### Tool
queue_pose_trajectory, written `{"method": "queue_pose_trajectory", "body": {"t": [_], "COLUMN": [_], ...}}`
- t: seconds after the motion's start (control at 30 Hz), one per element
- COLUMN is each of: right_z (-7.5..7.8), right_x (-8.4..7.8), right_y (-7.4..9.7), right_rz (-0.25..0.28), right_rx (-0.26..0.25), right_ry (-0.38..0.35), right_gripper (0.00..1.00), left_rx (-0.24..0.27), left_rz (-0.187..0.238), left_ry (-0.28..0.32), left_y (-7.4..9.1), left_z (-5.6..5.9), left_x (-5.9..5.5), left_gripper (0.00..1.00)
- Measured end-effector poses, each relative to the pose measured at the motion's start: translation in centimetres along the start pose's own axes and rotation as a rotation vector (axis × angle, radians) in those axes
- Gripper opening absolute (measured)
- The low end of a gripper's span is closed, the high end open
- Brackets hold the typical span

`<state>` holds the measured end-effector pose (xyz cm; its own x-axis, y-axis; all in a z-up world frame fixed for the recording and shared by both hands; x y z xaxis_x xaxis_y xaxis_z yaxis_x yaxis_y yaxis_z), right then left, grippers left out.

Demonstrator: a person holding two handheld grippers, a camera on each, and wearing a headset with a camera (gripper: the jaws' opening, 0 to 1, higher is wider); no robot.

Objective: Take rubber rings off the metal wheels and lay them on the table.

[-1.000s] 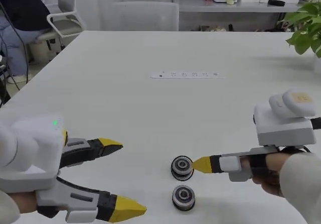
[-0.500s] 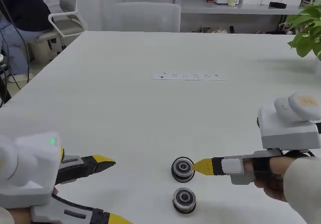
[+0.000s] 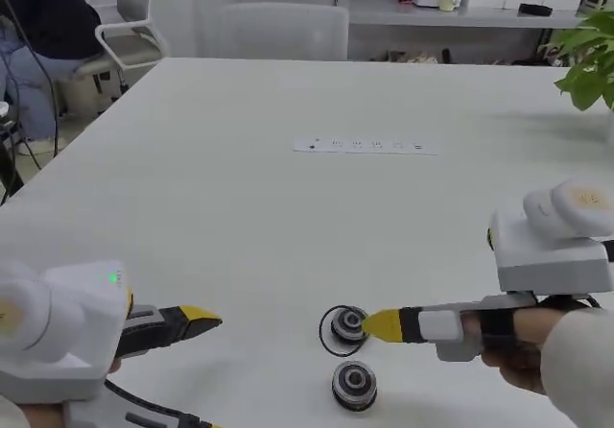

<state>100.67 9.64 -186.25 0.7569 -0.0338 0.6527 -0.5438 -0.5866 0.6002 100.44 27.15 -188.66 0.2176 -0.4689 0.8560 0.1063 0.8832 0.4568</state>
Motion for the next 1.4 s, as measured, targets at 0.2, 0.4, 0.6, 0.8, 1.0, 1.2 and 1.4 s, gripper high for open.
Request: {"method": "queue_pose_trajectory", "body": {"t": [0.2,0.4,0.6,0.8,1.0,1.2,1.4], "right_z": [-1.0,-1.5,-2.3,-3.1,-2.6,-2.1,-1.7], "right_x": [-0.2,-1.1,-2.1,-3.1,-3.9,-4.0,-4.0], "right_y": [-0.6,-1.5,-2.3,-3.1,-3.8,-4.1,-4.4], "right_rz": [0.009,-0.014,-0.031,-0.047,-0.058,-0.051,-0.048], "right_rx": [0.033,0.035,0.031,0.037,-0.008,-0.043,-0.068], "right_ry": [0.038,0.100,0.162,0.229,0.292,0.329,0.352], "right_gripper": [0.00,0.00,0.00,0.00,0.00,0.00,0.00], "left_rx": [-0.018,-0.019,-0.019,-0.015,-0.014,-0.018,-0.021], "left_rz": [-0.020,-0.034,-0.038,-0.040,-0.038,-0.045,-0.049], "left_ry": [0.001,-0.004,-0.002,0.005,0.008,0.013,0.022], "left_y": [-0.3,-0.3,-0.3,-0.2,-0.2,-0.3,-0.3], "left_z": [0.2,0.1,0.1,0.0,-0.1,0.0,0.0], "left_x": [-0.3,-0.6,-0.7,-0.8,-0.9,-1.0,-1.1], "left_gripper": [0.90,0.93,0.94,0.93,0.92,0.91,0.89]}}
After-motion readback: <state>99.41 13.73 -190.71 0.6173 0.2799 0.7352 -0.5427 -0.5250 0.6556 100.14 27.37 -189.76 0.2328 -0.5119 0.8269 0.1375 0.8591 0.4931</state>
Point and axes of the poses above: the centre of the closed fingertips' face, and the gripper's own axes: y roughly backward along the fingers, z roughly to its right, x roughly out of its top, the point moved 5 cm from there along y, roughly backward along the fingers, and after that the axes turned 15 degrees about -x, right-handed, at the moved point
